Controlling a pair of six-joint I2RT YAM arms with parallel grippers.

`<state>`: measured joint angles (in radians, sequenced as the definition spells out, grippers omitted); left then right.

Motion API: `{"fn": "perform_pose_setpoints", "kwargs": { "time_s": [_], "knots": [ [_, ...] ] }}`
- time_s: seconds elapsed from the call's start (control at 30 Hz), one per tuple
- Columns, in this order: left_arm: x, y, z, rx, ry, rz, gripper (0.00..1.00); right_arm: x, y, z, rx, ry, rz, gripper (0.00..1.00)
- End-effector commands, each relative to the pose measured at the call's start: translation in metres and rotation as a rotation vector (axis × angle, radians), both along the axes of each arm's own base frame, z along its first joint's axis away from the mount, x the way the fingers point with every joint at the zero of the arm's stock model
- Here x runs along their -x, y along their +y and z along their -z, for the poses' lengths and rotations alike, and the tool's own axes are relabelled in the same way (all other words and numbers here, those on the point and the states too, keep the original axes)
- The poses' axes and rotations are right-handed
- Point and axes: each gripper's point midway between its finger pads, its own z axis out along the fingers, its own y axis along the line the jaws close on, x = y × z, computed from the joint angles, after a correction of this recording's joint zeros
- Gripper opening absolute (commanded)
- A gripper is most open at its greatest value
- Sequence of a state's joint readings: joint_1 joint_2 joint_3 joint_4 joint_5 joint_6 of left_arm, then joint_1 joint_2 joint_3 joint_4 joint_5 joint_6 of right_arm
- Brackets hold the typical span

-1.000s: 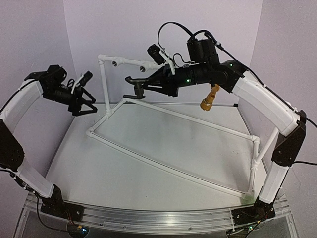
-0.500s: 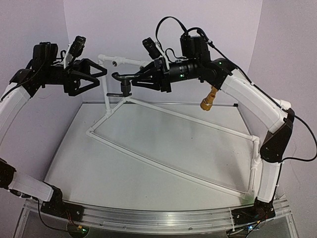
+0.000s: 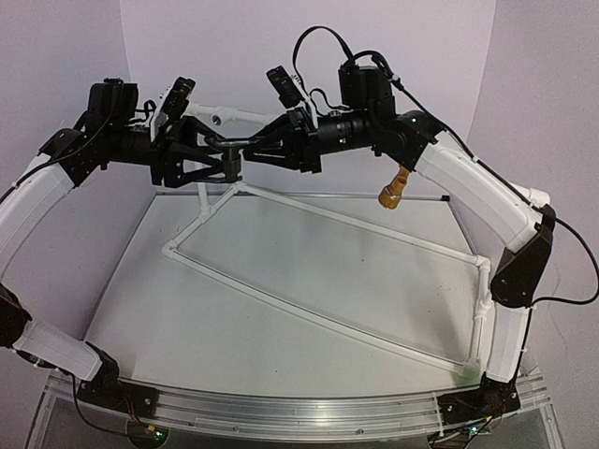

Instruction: Install the water faucets

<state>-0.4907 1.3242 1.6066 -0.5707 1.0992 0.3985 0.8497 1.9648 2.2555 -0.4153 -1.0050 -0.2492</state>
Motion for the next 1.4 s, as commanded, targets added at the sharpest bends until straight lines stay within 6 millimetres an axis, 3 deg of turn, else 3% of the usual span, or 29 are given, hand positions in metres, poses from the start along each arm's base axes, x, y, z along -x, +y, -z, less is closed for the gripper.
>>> {"fn": "perform_pose_setpoints", "kwargs": {
  "time_s": [0.0, 0.27, 0.63, 0.77, 0.8, 0.83, 0.9, 0.97, 1.1, 1.23, 1.37],
  "knots": [
    [0.005, -0.01, 0.003, -0.004, -0.046, 0.029, 0.53, 0.004, 0.004, -0.017, -0.065, -0.031, -0.026, 0.0],
    [0.001, -0.016, -0.008, 0.027, -0.031, 0.015, 0.34, 0.003, 0.004, -0.012, -0.056, -0.026, -0.02, 0.0],
    [-0.009, -0.025, -0.01, 0.031, -0.021, -0.029, 0.3, 0.001, 0.004, -0.007, -0.046, -0.017, -0.004, 0.0],
    [-0.014, -0.027, -0.01, 0.029, -0.011, -0.048, 0.15, -0.001, 0.003, -0.007, -0.042, -0.013, 0.014, 0.0],
    [-0.014, -0.026, -0.011, 0.03, -0.006, -0.051, 0.09, -0.003, 0.003, -0.008, -0.042, -0.015, 0.031, 0.04],
    [-0.014, -0.026, -0.011, 0.031, 0.007, -0.057, 0.03, -0.006, 0.002, -0.01, -0.043, -0.016, 0.051, 0.15],
    [-0.017, -0.025, -0.01, 0.027, 0.046, -0.081, 0.0, -0.021, -0.006, -0.015, -0.044, -0.015, 0.129, 0.51],
    [-0.026, -0.024, -0.004, 0.012, 0.098, -0.143, 0.0, -0.039, -0.019, -0.022, -0.05, -0.019, 0.216, 0.68],
    [-0.055, -0.019, 0.007, -0.002, 0.216, -0.314, 0.0, -0.074, -0.056, -0.042, -0.067, -0.04, 0.421, 0.81],
    [-0.087, -0.014, 0.014, 0.046, 0.271, -0.481, 0.0, -0.103, -0.103, -0.061, -0.08, -0.075, 0.679, 0.86],
    [-0.118, -0.004, 0.02, 0.134, 0.242, -0.659, 0.0, -0.116, -0.15, -0.067, 0.01, -0.228, 0.925, 0.87]
  ]
}}
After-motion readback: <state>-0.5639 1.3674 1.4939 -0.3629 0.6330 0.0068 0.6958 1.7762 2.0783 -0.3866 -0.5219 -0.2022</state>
